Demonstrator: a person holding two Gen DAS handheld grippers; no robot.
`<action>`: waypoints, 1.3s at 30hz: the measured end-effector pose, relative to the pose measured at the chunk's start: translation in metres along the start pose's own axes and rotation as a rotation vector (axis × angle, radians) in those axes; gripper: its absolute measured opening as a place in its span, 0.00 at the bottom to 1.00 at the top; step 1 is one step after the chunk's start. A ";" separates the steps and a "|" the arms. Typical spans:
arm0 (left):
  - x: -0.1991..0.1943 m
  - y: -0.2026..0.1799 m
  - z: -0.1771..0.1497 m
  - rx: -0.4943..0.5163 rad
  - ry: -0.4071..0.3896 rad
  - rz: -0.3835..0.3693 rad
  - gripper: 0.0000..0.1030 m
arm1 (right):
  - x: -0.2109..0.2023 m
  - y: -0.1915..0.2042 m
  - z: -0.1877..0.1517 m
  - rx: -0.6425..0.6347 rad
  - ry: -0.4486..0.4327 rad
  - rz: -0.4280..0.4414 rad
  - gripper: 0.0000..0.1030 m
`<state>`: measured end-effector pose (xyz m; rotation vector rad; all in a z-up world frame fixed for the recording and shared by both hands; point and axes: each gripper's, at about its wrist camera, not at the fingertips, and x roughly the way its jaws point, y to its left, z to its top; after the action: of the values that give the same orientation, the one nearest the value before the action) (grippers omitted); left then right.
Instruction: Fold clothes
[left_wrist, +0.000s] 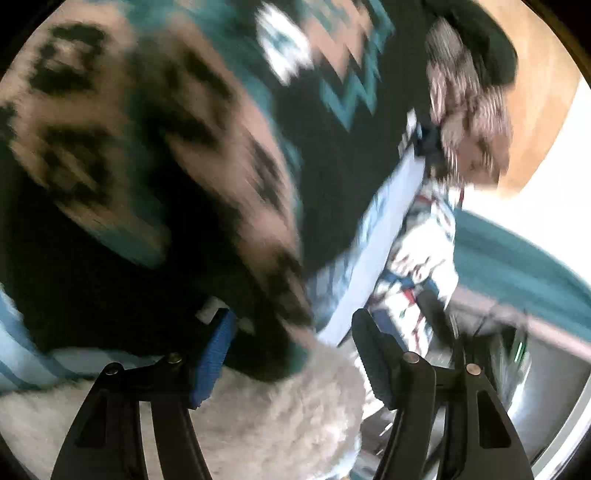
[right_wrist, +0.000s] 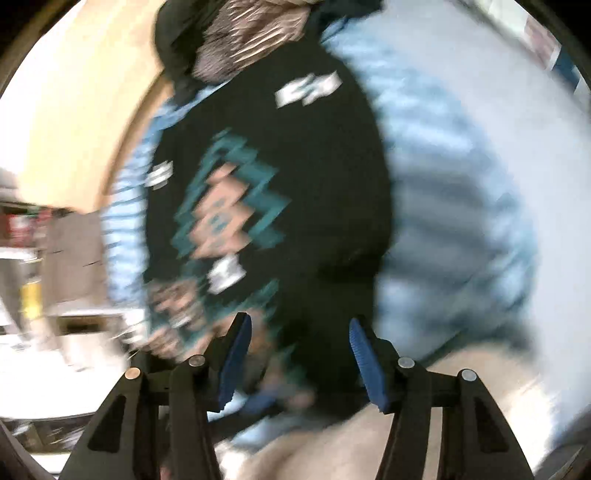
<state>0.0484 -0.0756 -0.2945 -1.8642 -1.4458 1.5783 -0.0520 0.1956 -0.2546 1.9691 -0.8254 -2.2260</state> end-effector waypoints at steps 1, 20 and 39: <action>0.007 -0.008 -0.004 0.037 0.011 0.037 0.65 | 0.006 -0.002 0.007 -0.007 0.017 -0.052 0.59; 0.046 0.035 -0.014 0.013 0.235 0.169 0.11 | 0.074 -0.007 0.038 -0.095 0.153 -0.158 0.31; -0.196 0.059 0.100 -0.183 -0.553 0.052 0.66 | 0.072 0.135 -0.049 -0.498 -0.023 -0.176 0.62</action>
<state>0.0124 -0.2983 -0.2636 -1.6336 -1.8248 2.1704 -0.0597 0.0350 -0.2649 1.8249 -0.0741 -2.2571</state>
